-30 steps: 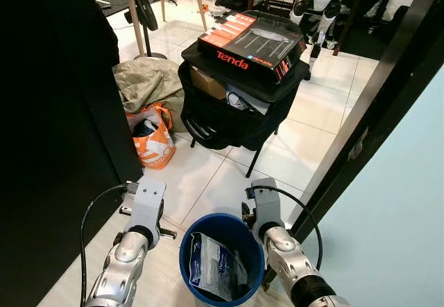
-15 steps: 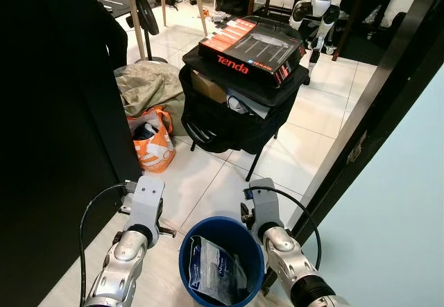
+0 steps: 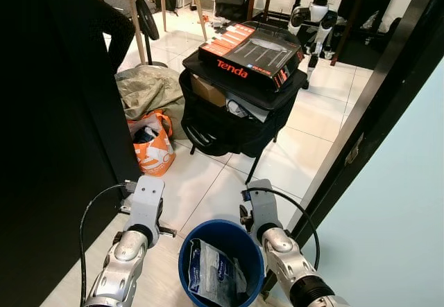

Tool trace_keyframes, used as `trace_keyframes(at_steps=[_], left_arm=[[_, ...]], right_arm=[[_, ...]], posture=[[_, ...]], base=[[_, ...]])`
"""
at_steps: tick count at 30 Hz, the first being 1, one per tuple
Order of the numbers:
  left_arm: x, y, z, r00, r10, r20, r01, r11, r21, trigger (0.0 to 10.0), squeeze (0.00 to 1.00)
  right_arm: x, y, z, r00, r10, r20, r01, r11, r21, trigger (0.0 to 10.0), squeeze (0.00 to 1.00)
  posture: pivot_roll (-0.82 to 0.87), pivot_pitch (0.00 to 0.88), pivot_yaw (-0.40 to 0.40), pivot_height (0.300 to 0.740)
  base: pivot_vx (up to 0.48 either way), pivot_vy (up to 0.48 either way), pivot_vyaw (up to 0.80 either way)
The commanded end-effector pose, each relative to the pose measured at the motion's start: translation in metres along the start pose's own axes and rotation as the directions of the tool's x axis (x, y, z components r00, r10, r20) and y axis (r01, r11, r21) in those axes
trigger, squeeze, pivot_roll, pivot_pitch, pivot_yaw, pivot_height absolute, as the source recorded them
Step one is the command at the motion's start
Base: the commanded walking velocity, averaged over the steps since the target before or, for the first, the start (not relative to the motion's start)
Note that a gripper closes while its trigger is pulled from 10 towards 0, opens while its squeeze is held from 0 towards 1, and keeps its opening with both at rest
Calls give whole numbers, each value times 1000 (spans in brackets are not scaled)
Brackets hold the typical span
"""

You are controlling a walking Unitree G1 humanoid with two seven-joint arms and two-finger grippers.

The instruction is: Clean up the room

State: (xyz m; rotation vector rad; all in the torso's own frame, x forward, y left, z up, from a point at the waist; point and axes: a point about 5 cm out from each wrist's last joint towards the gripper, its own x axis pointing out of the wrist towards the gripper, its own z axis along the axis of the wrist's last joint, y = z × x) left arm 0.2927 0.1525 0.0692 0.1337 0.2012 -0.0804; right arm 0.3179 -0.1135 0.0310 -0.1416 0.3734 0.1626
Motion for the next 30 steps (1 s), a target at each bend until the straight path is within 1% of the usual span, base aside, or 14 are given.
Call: trace_keyframes(at_steps=[1,8,18,21,27,28,29,30], left_arm=[[-2,-3,-10,999,-2,-44,1,1000,-11,10000,0],[-2,-3,-10,999,-1,-48,1,1000,-11,10000,0],[-1,-5,-10,999,-2,-48,2,1000,-14,10000,0],[-1,-6,-10,999,-3,-50,2,1000,-14,10000,0],[-1,-6,-10,999,-3,-51,3,1000,-13,10000,0],[-1,-5,-10,999,-2,-50,1,1000,-12,10000,0],[-1,-5,-10,999,-1,-50,0,1000,-12,10000,0],[-1,-5,-10,999,-1,-50,0,1000,-12,10000,0]], right_arm=[[-2,-1,-9,999,-8,-38,8,1000,-5,10000,0],[-2,-1,-10,999,-10,-40,10,1000,-8,10000,0],[-3,-1,-12,998,15,-60,-14,1000,11,10000,0],[-4,-7,-11,999,-15,-41,17,999,49,10000,0],[-4,-8,-10,998,-29,-47,31,998,45,10000,0],[-3,-8,-15,995,-38,-87,36,999,-19,10000,0],[-3,-8,-17,994,-36,-99,30,998,-57,10000,0],[-3,-7,-18,995,-30,-100,23,997,-76,10000,0]], posture=[[71,72,-26,740],[72,75,-27,740],[71,82,-33,740],[70,84,-33,740],[69,86,-31,740],[70,88,-32,740],[70,88,-32,740],[70,88,-32,740]], base=[[0,0,0],[0,0,0],[0,0,0],[0,0,0],[0,0,0],[0,0,0],[0,0,0],[0,0,0]])
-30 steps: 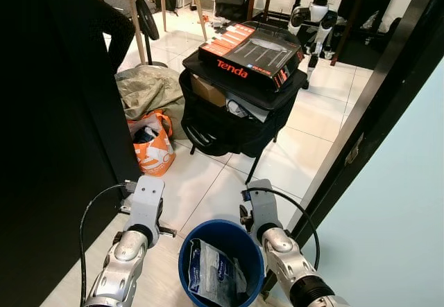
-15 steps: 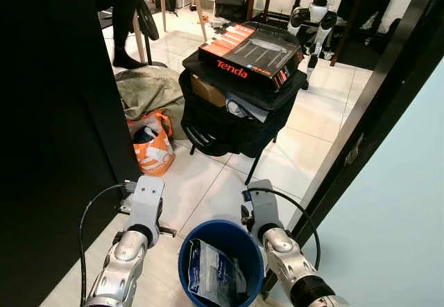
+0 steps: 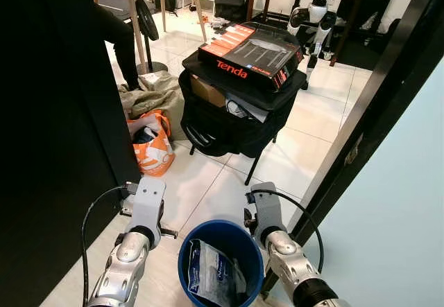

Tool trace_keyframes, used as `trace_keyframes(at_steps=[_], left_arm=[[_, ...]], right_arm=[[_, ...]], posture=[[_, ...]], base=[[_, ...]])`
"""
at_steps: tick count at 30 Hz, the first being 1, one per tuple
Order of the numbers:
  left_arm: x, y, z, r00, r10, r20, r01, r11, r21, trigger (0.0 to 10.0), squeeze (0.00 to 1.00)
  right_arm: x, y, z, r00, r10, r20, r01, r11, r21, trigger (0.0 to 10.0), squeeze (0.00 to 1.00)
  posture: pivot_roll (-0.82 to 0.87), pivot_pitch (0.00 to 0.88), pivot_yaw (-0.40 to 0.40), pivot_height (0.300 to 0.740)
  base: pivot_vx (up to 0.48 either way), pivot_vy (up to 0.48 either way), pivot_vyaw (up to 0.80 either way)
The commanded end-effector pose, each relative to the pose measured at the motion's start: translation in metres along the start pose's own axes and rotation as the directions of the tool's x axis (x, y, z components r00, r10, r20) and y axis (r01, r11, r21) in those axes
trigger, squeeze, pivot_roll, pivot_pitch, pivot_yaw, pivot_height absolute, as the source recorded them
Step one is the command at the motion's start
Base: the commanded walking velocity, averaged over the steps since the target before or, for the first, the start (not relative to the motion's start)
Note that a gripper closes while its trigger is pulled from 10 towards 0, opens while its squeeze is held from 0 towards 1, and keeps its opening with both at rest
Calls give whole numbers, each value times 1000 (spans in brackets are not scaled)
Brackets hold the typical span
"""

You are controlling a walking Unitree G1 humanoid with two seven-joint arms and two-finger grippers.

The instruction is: Clean up the room

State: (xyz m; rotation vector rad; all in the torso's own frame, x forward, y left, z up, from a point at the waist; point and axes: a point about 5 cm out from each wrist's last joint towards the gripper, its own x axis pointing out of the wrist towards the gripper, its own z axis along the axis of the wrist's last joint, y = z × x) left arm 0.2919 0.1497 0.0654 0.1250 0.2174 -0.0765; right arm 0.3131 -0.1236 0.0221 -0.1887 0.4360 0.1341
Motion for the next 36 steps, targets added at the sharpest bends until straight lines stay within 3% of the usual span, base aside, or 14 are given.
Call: trace_keyframes(at_steps=[1,12,26,30,33,36], left_arm=[[-1,-2,-6,999,-2,-34,2,1000,-3,10000,0],[0,-2,-6,999,0,-34,0,1000,-5,10000,0],[1,-2,-6,1000,0,-31,0,1000,-4,10000,0],[0,-1,-10,999,-1,-43,1,1000,1,10000,0],[-3,1,-27,995,5,-103,-5,1000,0,10000,0],[-6,2,-37,990,11,-140,-13,1000,-11,10000,0]], right_arm=[[-1,1,-6,999,3,-32,-4,999,-40,10000,0],[-1,3,-6,999,-1,-37,1,1000,-4,10000,0],[-1,3,-5,1000,-13,-9,12,995,-96,10000,0],[-3,4,-14,999,2,-46,-5,998,-67,10000,0],[-8,5,-38,986,15,-163,-24,998,-52,10000,0],[-12,6,-50,976,21,-219,-34,998,-53,10000,0]], posture=[[70,88,-32,740],[72,90,-29,740],[63,89,-25,740],[60,89,-25,740],[61,89,-25,740],[61,90,-24,740]], base=[[0,0,0],[0,0,0],[0,0,0],[0,0,0],[0,0,0],[0,0,0]])
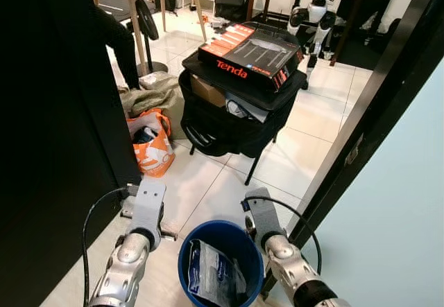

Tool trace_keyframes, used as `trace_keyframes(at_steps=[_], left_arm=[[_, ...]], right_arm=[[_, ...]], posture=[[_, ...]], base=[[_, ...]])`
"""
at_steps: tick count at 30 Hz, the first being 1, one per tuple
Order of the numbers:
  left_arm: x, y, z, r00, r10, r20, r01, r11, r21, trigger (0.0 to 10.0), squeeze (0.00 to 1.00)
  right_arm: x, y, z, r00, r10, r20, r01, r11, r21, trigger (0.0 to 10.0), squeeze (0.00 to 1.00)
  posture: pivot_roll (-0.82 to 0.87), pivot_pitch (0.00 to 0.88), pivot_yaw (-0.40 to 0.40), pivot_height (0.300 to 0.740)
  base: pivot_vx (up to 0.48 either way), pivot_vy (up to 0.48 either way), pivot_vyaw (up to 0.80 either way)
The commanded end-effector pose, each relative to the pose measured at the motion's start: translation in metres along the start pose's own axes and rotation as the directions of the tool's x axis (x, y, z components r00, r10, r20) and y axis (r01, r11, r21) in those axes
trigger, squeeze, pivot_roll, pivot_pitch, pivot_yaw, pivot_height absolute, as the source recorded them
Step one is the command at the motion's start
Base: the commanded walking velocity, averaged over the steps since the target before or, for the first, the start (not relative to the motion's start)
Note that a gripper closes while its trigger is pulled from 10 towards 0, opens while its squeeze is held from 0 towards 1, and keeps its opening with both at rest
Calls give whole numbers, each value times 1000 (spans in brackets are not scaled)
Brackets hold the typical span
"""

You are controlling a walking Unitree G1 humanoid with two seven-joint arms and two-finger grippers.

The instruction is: Clean up the room

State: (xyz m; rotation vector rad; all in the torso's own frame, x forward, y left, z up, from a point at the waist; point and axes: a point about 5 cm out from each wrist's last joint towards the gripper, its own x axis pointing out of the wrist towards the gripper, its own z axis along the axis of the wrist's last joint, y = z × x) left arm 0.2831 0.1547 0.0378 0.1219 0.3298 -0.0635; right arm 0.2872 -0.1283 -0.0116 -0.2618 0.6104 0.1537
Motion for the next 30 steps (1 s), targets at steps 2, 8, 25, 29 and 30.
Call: trace_keyframes(at_steps=[2,8,25,29,30], left_arm=[[-5,4,-17,998,17,-60,-19,999,-36,10000,0],[-11,17,-36,988,86,-125,-92,995,-43,10000,0],[-5,19,-32,992,69,-105,-74,996,-41,10000,0],[-4,16,-31,993,59,-101,-63,997,-37,10000,0],[-4,15,-30,993,55,-101,-59,998,-37,10000,0]], right_arm=[[-3,2,-18,996,12,-83,-11,1000,20,10000,0],[-5,3,-31,992,13,-126,0,995,100,10000,0],[-6,-2,-33,993,-61,-97,78,981,179,10000,0],[-7,-3,-34,994,-63,-93,76,988,135,10000,0],[-7,-4,-34,993,-72,-92,83,989,125,10000,0]], posture=[[61,89,-25,740],[62,86,-25,740],[81,70,11,740],[82,69,13,740],[80,69,17,740]], base=[[0,0,0],[0,0,0],[0,0,0],[0,0,0],[0,0,0]])
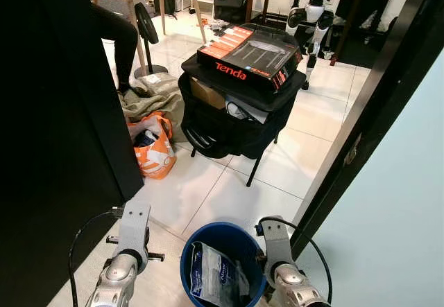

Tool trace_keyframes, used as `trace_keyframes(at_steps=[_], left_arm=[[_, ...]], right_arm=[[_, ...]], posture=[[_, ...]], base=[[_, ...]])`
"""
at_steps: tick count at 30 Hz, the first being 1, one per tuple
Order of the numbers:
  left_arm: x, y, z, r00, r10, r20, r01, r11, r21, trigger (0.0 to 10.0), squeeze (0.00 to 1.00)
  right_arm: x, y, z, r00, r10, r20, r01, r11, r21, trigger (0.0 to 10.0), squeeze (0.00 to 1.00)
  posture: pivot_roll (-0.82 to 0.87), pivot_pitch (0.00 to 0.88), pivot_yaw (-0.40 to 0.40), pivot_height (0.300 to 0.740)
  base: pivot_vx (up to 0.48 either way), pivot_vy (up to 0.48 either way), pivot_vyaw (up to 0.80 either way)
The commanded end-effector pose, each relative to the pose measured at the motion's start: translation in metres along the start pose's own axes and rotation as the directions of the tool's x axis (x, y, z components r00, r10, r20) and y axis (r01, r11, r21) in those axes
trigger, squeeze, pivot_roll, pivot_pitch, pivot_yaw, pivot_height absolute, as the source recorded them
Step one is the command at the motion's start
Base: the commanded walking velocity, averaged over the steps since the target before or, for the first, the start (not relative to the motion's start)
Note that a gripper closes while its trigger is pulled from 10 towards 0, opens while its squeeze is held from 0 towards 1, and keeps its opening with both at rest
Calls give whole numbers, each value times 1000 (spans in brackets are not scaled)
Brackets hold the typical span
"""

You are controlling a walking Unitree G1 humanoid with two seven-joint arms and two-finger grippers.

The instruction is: Clean up the room

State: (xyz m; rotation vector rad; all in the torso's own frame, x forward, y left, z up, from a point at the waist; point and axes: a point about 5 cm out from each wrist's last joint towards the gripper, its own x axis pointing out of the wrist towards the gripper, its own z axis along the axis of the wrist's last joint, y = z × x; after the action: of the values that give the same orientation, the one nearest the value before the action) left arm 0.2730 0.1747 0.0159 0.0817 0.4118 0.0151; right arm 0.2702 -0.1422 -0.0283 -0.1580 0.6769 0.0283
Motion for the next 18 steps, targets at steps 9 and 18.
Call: trace_keyframes(at_steps=[9,18], left_arm=[[-1,-5,-5,1000,-20,-16,20,1000,14,10000,0],[0,-6,-5,1000,-14,-11,14,1000,3,10000,0]], right_arm=[[-2,3,-7,1000,6,1,-6,1000,-19,10000,0],[-1,3,-4,1000,27,4,-27,1000,-15,10000,0]], posture=[[79,75,18,740],[76,76,12,740]], base=[[0,0,0],[0,0,0]])
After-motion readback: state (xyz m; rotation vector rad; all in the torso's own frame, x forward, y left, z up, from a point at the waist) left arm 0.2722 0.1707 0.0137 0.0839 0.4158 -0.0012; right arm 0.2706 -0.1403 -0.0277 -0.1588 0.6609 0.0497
